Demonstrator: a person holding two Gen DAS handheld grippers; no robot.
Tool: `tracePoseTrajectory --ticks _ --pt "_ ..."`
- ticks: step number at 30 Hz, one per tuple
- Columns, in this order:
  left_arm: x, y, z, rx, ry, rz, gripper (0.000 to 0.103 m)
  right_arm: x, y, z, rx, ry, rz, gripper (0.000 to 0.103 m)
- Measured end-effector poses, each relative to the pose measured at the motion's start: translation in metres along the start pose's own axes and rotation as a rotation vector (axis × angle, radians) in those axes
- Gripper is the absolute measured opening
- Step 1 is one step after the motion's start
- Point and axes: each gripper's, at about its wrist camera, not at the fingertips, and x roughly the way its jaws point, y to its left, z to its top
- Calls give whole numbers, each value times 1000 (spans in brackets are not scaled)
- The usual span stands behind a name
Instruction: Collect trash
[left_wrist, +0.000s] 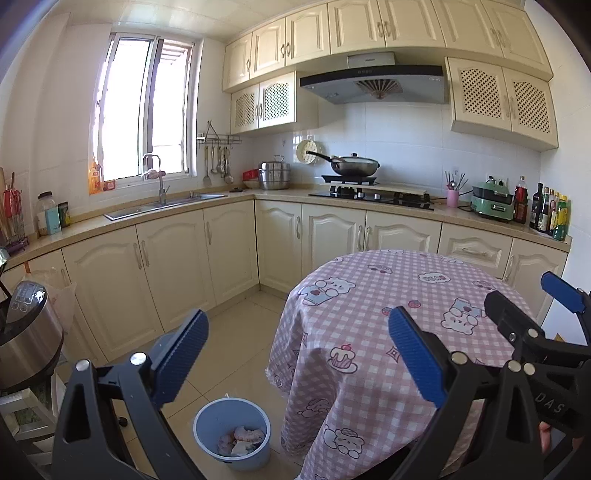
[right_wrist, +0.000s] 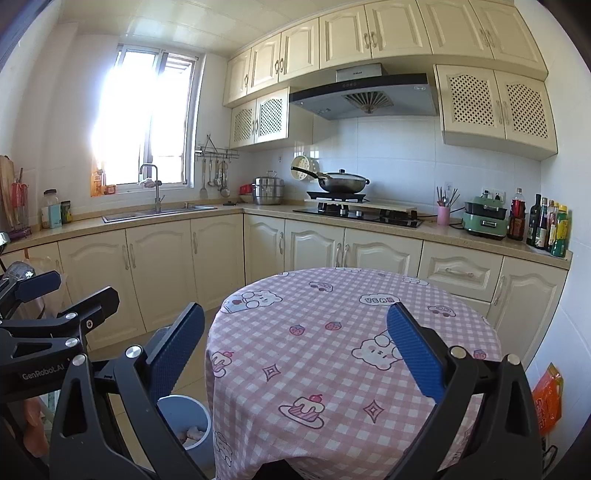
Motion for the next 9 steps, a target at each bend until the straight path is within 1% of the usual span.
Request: tracePoseTrajectory --ticks 5,8,9 --pt "24 1 -6 -5 49 27 96 22 -8 -1 2 37 7 95" --pt "41 2 -13 -6 90 50 96 44 -26 2 -3 91 -1 95" --pt "46 3 -15 -6 102 60 96 57 -38 4 -3 121 -3 95"
